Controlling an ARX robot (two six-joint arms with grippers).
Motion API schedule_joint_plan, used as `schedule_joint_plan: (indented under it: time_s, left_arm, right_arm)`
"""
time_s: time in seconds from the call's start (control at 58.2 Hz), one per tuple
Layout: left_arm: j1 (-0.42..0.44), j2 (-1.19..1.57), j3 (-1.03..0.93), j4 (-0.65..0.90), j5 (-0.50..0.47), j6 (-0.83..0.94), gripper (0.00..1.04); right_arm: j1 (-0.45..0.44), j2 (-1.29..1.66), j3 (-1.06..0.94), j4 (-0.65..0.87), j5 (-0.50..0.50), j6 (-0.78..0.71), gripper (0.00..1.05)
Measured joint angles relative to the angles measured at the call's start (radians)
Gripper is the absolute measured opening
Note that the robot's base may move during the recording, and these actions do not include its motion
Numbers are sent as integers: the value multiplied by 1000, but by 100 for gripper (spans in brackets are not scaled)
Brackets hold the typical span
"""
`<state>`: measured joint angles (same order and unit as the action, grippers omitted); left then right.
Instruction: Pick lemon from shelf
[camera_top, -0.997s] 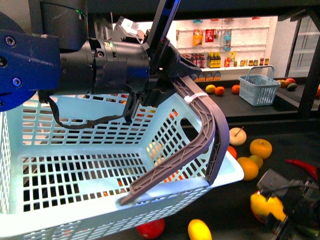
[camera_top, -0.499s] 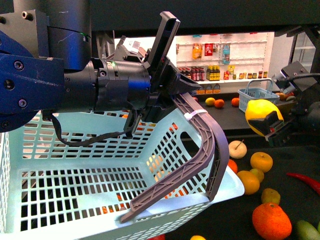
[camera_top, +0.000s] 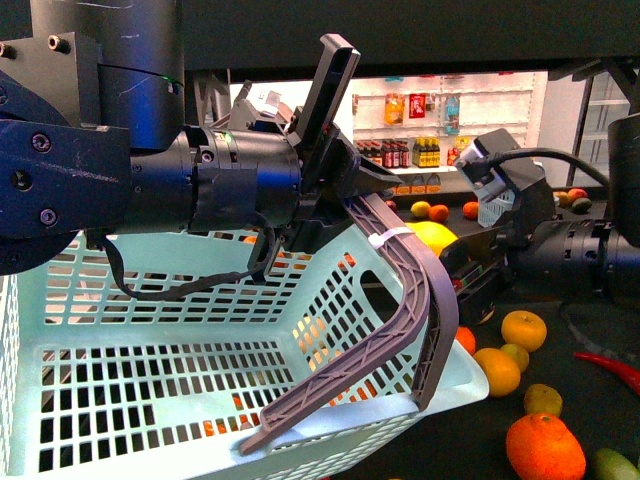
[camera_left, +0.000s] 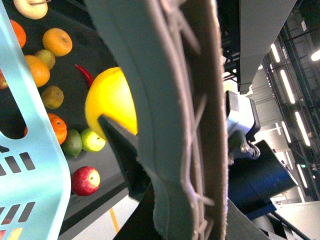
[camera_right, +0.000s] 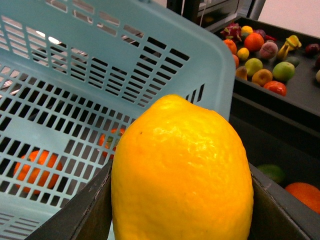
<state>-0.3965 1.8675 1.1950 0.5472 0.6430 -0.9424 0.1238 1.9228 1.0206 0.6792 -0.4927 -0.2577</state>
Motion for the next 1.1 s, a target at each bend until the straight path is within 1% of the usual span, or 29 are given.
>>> schedule_joint_plan:
  time_s: [0.172,0.206,0.241,0.344,0.413,0.585,0.705,0.877,0.98,1.101]
  left_arm:
    - [0,0,0,-1,2,6,9]
    - [0,0,0,-2,1,6,9]
    - [0,0,0,-2,1,6,9]
    - [0,0,0,-2,0,7,9]
    - [0,0,0,-2,0,4,9]
    - [0,1,0,-5,3,0,9]
    - [0,1,2,-5,0,0,9]
    - [0,1,2,-5,-4,0,9]
    - [0,1,2,-5,-5,0,9]
    - [0,1,2,-5,1,-1,9]
  right_arm:
    - [45,14,-19,-8,34,-2,64]
    - [47,14,-19,-15,40,-5,68]
    - [50,14,-19,-15,45,-5,76]
    - [51,14,-19,-4,58,-3,91]
    - [51,14,-18,2,56,10,99]
    - [34,13,-16,18,49,39,97]
    - [-5,12,-7,34,57,82,97]
    - [-117,22,30,46,141,108,97]
    - [-194,76,47,47,180,73,97]
    - [-250,191,53,39,208,11,97]
